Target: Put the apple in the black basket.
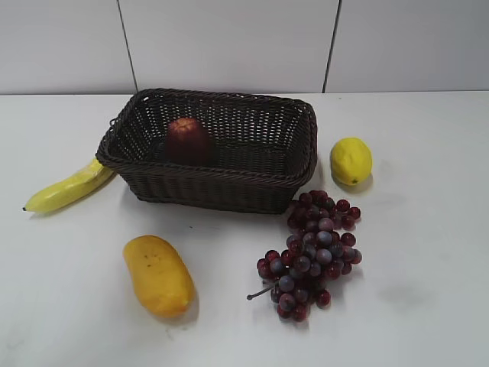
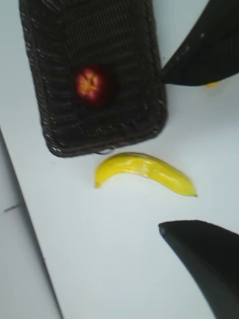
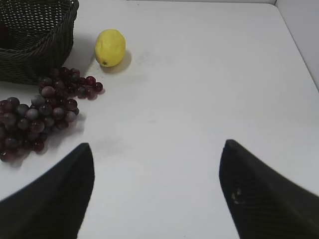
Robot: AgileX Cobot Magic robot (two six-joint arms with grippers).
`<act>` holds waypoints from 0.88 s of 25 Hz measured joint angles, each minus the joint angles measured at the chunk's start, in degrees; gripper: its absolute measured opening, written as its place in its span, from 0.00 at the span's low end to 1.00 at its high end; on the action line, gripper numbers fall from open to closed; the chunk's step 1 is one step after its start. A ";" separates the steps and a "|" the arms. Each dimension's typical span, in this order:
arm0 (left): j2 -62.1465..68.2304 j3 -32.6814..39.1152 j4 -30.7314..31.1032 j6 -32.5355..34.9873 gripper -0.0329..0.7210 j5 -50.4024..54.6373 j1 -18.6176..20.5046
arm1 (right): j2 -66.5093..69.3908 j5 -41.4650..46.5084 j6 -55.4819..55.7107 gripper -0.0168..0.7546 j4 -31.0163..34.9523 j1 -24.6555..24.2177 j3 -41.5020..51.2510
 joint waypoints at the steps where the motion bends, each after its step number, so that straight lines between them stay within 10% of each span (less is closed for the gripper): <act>1: -2.65 3.70 0.00 0.00 0.89 0.00 1.48 | 0.00 0.00 0.00 0.79 0.00 0.00 0.00; 10: -26.86 33.10 -0.36 -0.77 0.85 0.16 14.68 | 0.00 0.00 0.00 0.79 0.00 0.00 0.00; 22: -61.34 57.08 -0.75 -4.70 0.83 -7.85 18.47 | 0.00 0.00 0.00 0.79 0.00 0.00 0.00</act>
